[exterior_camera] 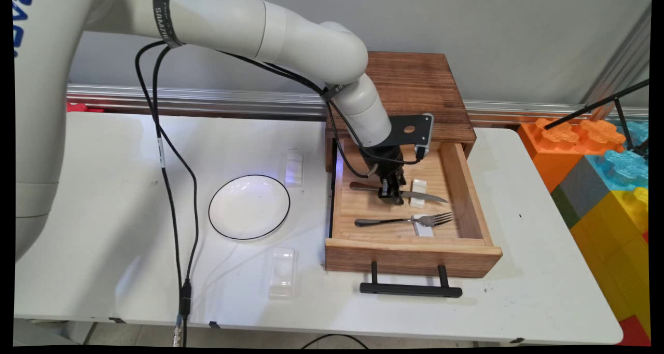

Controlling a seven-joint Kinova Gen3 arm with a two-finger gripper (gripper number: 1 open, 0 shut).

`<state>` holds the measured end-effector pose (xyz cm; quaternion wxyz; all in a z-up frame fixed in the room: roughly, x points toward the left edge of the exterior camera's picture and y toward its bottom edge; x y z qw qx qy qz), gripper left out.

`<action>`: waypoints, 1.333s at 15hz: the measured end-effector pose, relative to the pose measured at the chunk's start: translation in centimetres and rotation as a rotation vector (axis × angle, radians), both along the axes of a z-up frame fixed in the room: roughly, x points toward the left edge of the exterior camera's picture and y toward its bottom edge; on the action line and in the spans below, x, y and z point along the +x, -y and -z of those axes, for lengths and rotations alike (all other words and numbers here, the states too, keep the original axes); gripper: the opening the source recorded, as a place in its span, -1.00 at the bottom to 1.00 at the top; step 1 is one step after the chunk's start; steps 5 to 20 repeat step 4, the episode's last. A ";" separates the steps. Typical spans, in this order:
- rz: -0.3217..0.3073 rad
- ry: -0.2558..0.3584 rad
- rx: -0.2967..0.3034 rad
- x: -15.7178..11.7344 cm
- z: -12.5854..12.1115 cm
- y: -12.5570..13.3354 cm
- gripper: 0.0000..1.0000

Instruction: Place the picked object into the drawer

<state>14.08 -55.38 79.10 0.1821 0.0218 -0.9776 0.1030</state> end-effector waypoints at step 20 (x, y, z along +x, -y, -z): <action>-0.002 -0.009 -0.014 -0.3 -0.5 -0.1 1.00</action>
